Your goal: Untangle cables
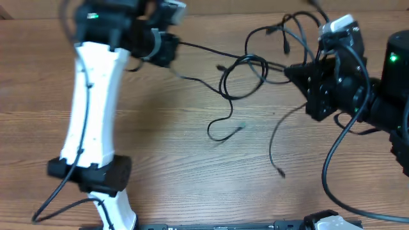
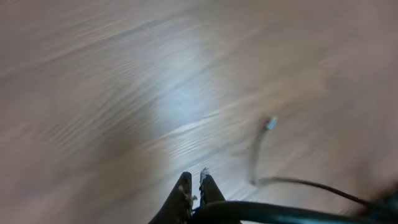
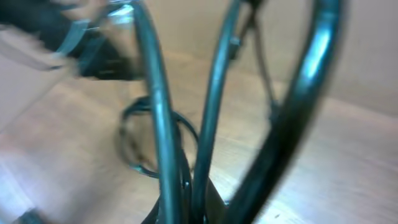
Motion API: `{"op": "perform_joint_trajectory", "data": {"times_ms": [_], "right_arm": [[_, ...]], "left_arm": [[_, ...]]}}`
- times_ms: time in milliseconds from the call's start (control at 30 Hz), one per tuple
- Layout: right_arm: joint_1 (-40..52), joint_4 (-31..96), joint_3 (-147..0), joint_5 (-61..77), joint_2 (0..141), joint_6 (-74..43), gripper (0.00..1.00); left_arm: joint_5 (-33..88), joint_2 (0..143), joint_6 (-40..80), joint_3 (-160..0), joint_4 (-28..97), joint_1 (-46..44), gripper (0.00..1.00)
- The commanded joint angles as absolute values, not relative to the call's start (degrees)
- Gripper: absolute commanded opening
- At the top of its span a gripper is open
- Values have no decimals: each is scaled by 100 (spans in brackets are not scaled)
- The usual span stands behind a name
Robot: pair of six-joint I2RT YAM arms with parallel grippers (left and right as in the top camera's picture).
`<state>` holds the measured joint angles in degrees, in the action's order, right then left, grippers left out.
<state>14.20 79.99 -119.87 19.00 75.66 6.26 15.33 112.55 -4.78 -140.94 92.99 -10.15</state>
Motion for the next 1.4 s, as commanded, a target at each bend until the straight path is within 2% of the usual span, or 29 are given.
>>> {"op": "perform_joint_trajectory", "data": {"times_ms": [0,167,333,400,467,633,833,1133,1367], "right_arm": [[694,7690,-12132,906,7155,508,4],[-972,7498,-12121,1009,7273,270,4],[-2705,7240,-12121,2226,7636,108,4],[-3122,7354,-12119,3140,7856,130,4],[-3148,7500,-12119,3680,8047,174,4],[-2344,7773,-12110,3157,8294,176,4],[-709,7728,-12110,1780,8276,169,4],[541,7758,-12110,1826,8285,123,4],[1811,7546,-12114,1907,8285,82,4]], "left_arm": [[-655,10753,412,-14114,9494,-32,4],[-832,10339,534,-14114,9679,821,4],[-572,9944,637,-14114,9677,1787,4],[-185,9859,609,-14114,9649,2086,4],[351,9843,399,-14114,9588,2248,4],[451,9856,333,-14114,9520,2071,4],[69,9852,298,-14114,9435,1599,4],[735,9852,204,-14114,9393,1487,4],[735,9856,167,-14114,9196,864,4]]}}
